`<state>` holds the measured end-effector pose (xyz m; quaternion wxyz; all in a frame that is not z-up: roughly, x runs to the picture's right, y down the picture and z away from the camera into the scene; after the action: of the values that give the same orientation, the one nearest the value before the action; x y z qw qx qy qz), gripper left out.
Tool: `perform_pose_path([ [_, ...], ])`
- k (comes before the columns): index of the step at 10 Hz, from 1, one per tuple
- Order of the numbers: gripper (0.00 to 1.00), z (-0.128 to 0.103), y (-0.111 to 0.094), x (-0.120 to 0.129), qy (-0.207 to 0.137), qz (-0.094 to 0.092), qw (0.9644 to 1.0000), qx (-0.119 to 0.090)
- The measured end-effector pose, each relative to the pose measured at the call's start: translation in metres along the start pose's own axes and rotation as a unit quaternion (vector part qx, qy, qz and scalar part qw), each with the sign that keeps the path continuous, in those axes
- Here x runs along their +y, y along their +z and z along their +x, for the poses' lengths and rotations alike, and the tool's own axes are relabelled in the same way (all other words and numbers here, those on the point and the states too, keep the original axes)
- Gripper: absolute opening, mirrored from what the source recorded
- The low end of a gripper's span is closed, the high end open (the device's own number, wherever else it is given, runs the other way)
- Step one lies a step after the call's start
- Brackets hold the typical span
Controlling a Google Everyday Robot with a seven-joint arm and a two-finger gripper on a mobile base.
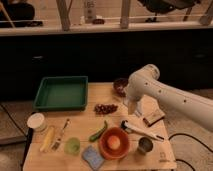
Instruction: Place grapes in plastic cup
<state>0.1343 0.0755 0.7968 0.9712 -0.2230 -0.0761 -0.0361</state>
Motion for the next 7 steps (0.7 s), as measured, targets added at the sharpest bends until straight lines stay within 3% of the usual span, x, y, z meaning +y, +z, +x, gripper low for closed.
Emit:
perform_pose_path([
  [7, 0.80, -0.019, 0.022, -0.018, -0.036, -0.002, 0.9992, -0.016],
])
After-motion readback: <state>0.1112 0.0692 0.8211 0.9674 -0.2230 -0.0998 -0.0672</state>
